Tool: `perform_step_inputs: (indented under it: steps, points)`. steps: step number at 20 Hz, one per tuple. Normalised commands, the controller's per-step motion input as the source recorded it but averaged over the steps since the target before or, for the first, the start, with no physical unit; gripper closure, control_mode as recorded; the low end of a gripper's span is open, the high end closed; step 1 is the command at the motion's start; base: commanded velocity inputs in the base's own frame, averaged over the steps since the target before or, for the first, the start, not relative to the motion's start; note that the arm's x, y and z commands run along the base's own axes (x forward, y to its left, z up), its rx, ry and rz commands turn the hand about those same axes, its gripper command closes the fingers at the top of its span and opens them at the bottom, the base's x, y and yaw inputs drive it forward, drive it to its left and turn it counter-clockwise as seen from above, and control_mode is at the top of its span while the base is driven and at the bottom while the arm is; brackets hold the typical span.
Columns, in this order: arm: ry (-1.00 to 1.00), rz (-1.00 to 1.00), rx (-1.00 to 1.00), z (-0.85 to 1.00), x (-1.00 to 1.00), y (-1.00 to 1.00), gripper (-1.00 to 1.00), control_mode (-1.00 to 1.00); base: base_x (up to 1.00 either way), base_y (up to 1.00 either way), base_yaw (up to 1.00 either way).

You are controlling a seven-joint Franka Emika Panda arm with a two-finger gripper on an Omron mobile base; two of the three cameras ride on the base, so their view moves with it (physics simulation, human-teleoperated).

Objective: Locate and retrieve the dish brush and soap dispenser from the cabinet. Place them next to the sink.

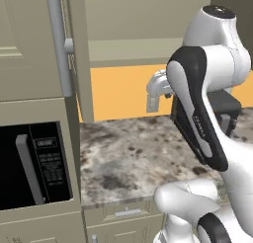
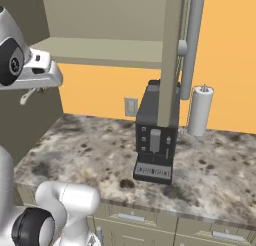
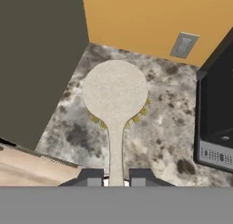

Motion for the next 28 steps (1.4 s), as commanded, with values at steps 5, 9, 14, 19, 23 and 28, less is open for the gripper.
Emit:
perform_step_inputs:
  steps: [5,9,14,19,23,28]
  points:
    - [-0.02,0.04,-0.04,-0.44,-0.93,-0.25,1.0,-1.0,0.0,0.0,0.0]
    - [-0.02,0.04,-0.07,-0.36,-0.87,-0.27,1.0,-1.0,0.0,0.0,0.0]
    - [-0.01,0.01,-0.11,-0.37,-0.63,-0.25,1.0,-1.0,0.0,0.0,0.0]
    - [0.02,0.0,-0.07,-0.21,-0.06,-0.14,1.0,-1.0,0.0,0.0,0.0]
    - [0.0,0.0,0.0,0.0,0.0,0.0,1.0,-1.0,0.0,0.0,0.0]
    - [0.0,0.0,0.0,0.0,-0.09,-0.02,1.0,-1.0,0.0,0.0,0.0]
